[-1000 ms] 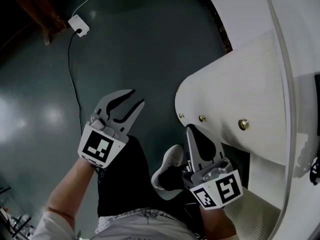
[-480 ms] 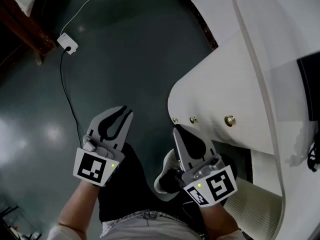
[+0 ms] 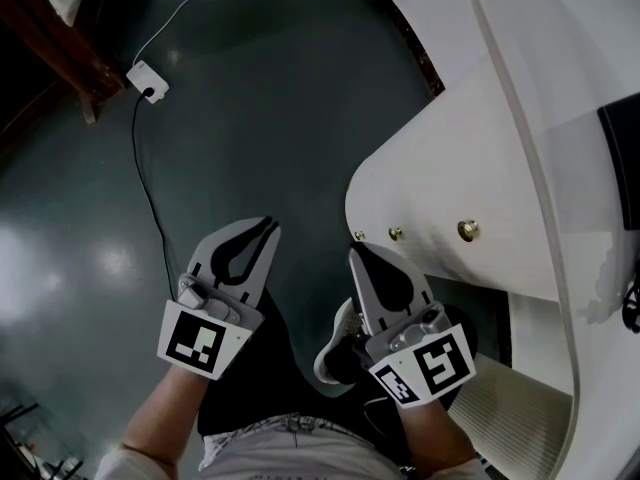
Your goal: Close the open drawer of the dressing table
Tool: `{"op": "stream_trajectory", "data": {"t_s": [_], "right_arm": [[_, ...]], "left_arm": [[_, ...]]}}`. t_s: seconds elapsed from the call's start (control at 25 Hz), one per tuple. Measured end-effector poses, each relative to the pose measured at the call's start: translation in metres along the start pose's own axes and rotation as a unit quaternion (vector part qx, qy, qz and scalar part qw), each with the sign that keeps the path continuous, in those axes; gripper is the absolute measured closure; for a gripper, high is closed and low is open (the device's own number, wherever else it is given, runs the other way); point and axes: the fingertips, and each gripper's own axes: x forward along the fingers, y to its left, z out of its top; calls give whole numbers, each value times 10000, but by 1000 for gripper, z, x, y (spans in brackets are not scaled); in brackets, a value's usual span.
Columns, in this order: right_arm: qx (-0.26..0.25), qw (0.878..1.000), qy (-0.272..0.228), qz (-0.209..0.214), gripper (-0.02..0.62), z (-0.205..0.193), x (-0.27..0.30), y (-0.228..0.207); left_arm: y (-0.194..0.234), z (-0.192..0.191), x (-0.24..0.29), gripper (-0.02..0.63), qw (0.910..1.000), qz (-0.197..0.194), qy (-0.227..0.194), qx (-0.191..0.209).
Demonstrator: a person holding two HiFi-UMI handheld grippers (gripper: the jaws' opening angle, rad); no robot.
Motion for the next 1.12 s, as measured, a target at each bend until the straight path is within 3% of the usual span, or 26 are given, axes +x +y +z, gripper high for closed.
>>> {"op": "stream_trajectory", "data": {"t_s": [0.24,0.48,0.64,0.8,0.92,1.12], "right_arm": [[-32,10000,-40,6,588,-2,-2,6],[-44,10000,-24,56,588,-4,0,11],[-49,10000,-3,50,588,-5,-2,9],[-46,10000,-13,-9,588,-6,-3,4],[-37,10000,-29,-28,588,-4,-3,3],[-79,10000,-36,24,588,-3,0,7]], "left_arm": [[0,9,-5,574,9999,-8,-13,162],[2,17,-10,575,9998,22,-193,32],[1,11,-10,575,10000,16,41,82],[-1,26,-4,575,9995,-32,-293,119],[-3,17,-6,575,9999,-58,25,152],[0,11,-11,575,9999,-27,114,124]]}}
